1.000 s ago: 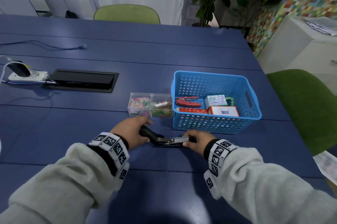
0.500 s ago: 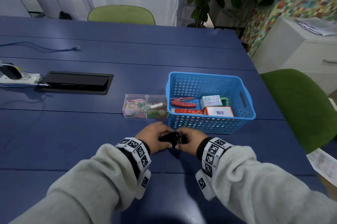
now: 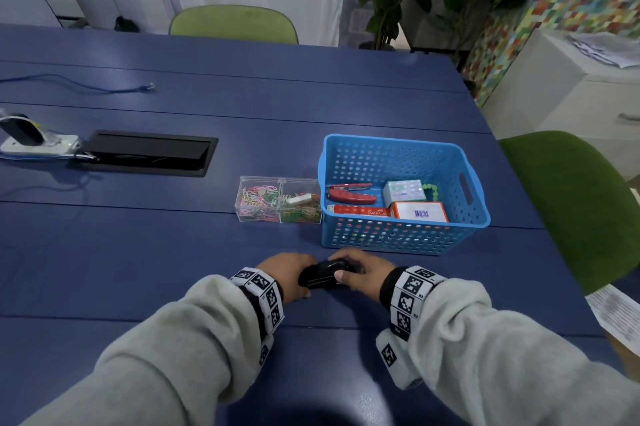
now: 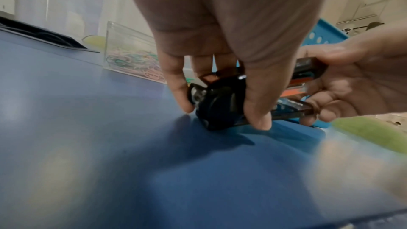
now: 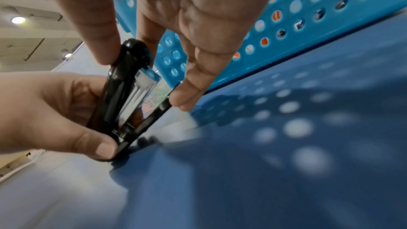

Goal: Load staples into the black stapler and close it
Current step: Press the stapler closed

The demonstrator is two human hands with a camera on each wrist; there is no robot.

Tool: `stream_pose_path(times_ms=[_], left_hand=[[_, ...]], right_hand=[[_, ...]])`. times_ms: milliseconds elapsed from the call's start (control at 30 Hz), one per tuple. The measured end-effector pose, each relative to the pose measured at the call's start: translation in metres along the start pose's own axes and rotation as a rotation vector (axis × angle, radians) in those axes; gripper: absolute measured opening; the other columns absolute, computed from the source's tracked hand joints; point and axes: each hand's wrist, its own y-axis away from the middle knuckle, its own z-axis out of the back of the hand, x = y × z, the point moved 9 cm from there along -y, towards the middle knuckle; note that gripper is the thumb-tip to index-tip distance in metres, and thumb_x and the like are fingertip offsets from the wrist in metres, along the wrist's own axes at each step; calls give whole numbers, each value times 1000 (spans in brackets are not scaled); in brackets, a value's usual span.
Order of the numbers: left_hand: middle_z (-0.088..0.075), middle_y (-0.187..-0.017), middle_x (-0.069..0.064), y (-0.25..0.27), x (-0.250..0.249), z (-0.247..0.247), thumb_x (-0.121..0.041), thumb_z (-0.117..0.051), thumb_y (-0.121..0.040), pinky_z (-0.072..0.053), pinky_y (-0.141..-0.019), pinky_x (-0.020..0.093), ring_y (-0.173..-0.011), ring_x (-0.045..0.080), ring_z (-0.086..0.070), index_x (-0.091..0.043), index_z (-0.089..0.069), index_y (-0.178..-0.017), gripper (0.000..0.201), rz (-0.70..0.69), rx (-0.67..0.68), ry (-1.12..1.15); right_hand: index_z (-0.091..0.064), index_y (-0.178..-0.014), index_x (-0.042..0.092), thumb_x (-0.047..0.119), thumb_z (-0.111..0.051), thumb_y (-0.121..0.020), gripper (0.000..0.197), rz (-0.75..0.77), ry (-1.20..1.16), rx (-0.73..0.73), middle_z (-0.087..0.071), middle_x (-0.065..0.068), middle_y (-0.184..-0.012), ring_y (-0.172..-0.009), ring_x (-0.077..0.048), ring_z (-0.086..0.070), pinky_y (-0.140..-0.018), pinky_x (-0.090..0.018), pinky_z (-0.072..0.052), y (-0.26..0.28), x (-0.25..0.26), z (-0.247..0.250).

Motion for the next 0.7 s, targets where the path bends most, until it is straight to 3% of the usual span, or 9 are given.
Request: stream_pose_path(times_ms=[133, 233, 300, 400, 500, 600, 700], left_hand=[[-62, -122, 7, 2, 1, 3, -20, -71, -75, -46, -93, 36, -113, 28, -57, -28, -34, -133, 69, 9, -32, 79], [-62, -121, 6, 1, -4, 8, -22, -71, -75, -45, -93, 35, -113, 26, -56, -25, -50, -124, 53, -29, -36, 14], [-63, -118, 7, 2, -9, 11, -23, -70, -75, -47, -92, 36, -110, 27, -57, -22, -56, -116, 43, -50, -28, -23], [-63, -116, 8, 6, -17, 19, -22, -69, -77, -47, -91, 36, -108, 27, -57, -18, -58, -114, 38, -80, -41, -64], [-64, -109, 7, 10, -27, 31, -20, -67, -77, -46, -84, 34, -102, 27, -59, -18, -60, -106, 30, -113, -57, -106], [-63, -109, 8, 13, -41, 42, -19, -66, -77, -46, -85, 37, -102, 27, -57, -19, -59, -108, 32, -166, -59, -185], [-63, -109, 9, 17, -56, 52, -17, -67, -76, -49, -88, 41, -104, 28, -57, -19, -59, -111, 36, -204, -95, -238]], right_hand=[[-57, -76, 59, 21, -61, -77, 38, 37, -85, -16, -59, 14, -76, -69, -6, -55, -73, -30, -46, -1, 1, 6], [-60, -77, 48, 9, -63, -80, 39, 41, -127, -10, -55, 9, -70, -60, -4, -50, -66, -22, -43, -1, -1, 8], [-61, -76, 47, 13, -65, -78, 34, 33, -113, -17, -56, 1, -70, -57, -11, -50, -63, -25, -45, 1, 0, 11], [-58, -80, 50, 18, -66, -77, 33, 52, -38, 8, -59, -4, -79, -65, -17, -52, -68, -30, -46, 6, 8, 16], [-56, -108, 30, 17, -69, -80, 34, 99, 157, 74, -61, 6, -92, -81, -11, -57, -80, -19, -45, 17, 26, 21], [-45, -125, 26, 28, -72, -77, 55, 118, 403, 151, -63, -2, -116, -105, -20, -59, -94, -30, -46, 25, 43, 22], [-42, -126, 22, 35, -70, -77, 59, 74, 602, 167, -61, -7, -122, -109, -25, -58, -93, -32, -46, 25, 50, 23]])
